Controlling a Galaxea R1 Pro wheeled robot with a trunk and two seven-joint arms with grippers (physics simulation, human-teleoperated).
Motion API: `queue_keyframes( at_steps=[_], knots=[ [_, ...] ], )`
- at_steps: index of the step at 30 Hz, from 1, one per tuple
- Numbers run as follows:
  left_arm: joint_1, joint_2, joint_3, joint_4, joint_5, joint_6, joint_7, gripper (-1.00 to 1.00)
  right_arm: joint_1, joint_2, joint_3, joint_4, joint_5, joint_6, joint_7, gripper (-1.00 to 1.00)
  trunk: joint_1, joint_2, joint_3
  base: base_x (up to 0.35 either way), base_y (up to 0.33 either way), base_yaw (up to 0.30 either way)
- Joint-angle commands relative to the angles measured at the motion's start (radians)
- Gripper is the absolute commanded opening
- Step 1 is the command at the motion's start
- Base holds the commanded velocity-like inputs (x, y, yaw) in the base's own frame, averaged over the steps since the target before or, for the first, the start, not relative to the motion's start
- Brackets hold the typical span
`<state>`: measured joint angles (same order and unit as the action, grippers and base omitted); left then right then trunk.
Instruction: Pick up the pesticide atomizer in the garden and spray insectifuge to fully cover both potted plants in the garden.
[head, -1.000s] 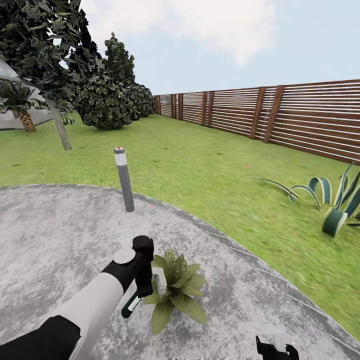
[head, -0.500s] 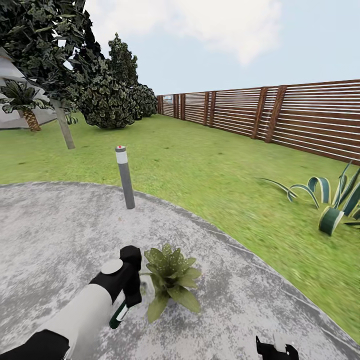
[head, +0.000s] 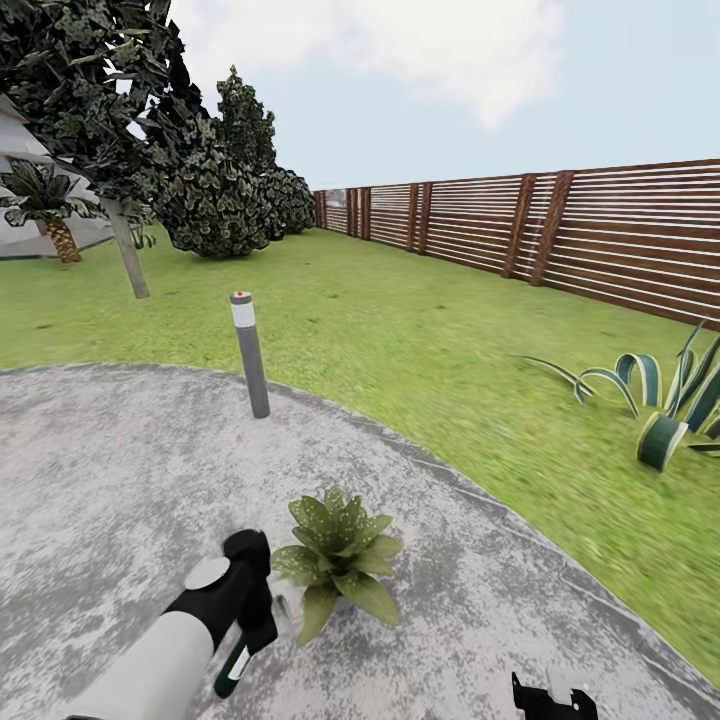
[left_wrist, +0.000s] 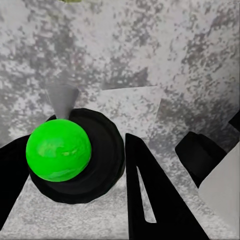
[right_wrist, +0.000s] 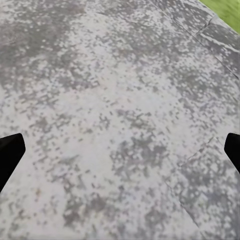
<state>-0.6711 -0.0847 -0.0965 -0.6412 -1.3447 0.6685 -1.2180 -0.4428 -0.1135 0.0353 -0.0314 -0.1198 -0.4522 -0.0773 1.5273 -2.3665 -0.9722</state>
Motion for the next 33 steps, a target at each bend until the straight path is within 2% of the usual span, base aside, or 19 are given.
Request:
queue_keyframes(
  at_steps=[1, 4, 7, 11, 12, 13, 14, 16, 23, 28, 33],
  knots=[
    [0.0, -0.005, -0.002, -0.005, -0.005, 0.009, -0.003, -1.0, -0.001, 0.0, 0.005, 0.0, -0.009, -0.003, 0.001, 1.0, 0.0, 0.0, -0.001, 0.0, 0.0, 0.0],
    [0.004, 0.002, -0.003, 0.006, -0.005, 0.008, 0.003, -1.0, -0.001, 0.0, 0.005, 0.0, -0.009, -0.003, 0.001, 1.0, 0.0, 0.0, -0.001, 0.0, 0.0, 0.0],
    [0.033, 0.007, -0.004, 0.007, -0.005, 0.006, 0.004, -1.0, -0.001, 0.0, 0.005, 0.0, -0.009, -0.003, 0.001, 1.0, 0.0, 0.0, -0.001, 0.0, 0.0, 0.0],
    [0.046, 0.004, 0.001, 0.004, 0.002, 0.006, 0.017, -1.0, -0.001, 0.001, 0.005, 0.001, -0.009, -0.003, 0.001, 1.0, 0.0, 0.0, -0.001, 0.0, 0.0, 0.0],
    [0.046, 0.001, 0.002, 0.002, 0.02, 0.006, 0.041, -1.0, -0.001, 0.001, 0.005, 0.001, -0.009, -0.003, 0.001, 1.0, 0.0, 0.0, -0.001, 0.0, 0.0, 0.0],
    [0.047, -0.003, 0.003, 0.004, 0.057, 0.007, 0.088, -1.0, -0.001, 0.001, 0.005, 0.001, -0.009, -0.003, 0.001, 1.0, 0.0, 0.0, -0.001, 0.0, 0.0, 0.0],
    [0.047, -0.011, 0.002, 0.007, 0.143, 0.009, 0.218, -1.0, -0.001, 0.001, 0.005, 0.001, -0.009, -0.003, 0.001, 1.0, 0.0, 0.0, -0.001, 0.0, 0.0, 0.0],
    [0.047, -0.01, 0.001, 0.011, 0.163, 0.009, 0.259, -1.0, -0.001, 0.002, 0.005, 0.001, -0.009, -0.003, 0.001, 1.0, 0.0, 0.0, -0.001, 0.0, 0.0, 0.0],
    [0.047, -0.01, -0.005, 0.021, 0.172, 0.009, 0.275, -1.0, -0.001, -0.004, 0.005, 0.004, -0.008, -0.003, 0.001, 1.0, 0.0, 0.0, -0.001, 0.0, 0.0, 0.0],
    [0.047, 0.0, -0.002, 0.094, 0.171, 0.01, 0.276, -1.0, -0.001, -0.005, 0.005, 0.003, -0.008, -0.003, 0.001, 1.0, 0.0, 0.0, -0.001, 0.004, -0.002, 0.0],
    [0.048, -0.01, 0.0, 0.113, 0.171, 0.01, 0.277, -1.0, -0.001, -0.005, 0.005, 0.002, -0.008, -0.003, 0.001, 1.0, 0.0, 0.0, -0.001, 0.18, -0.182, 0.0]
  ],
)
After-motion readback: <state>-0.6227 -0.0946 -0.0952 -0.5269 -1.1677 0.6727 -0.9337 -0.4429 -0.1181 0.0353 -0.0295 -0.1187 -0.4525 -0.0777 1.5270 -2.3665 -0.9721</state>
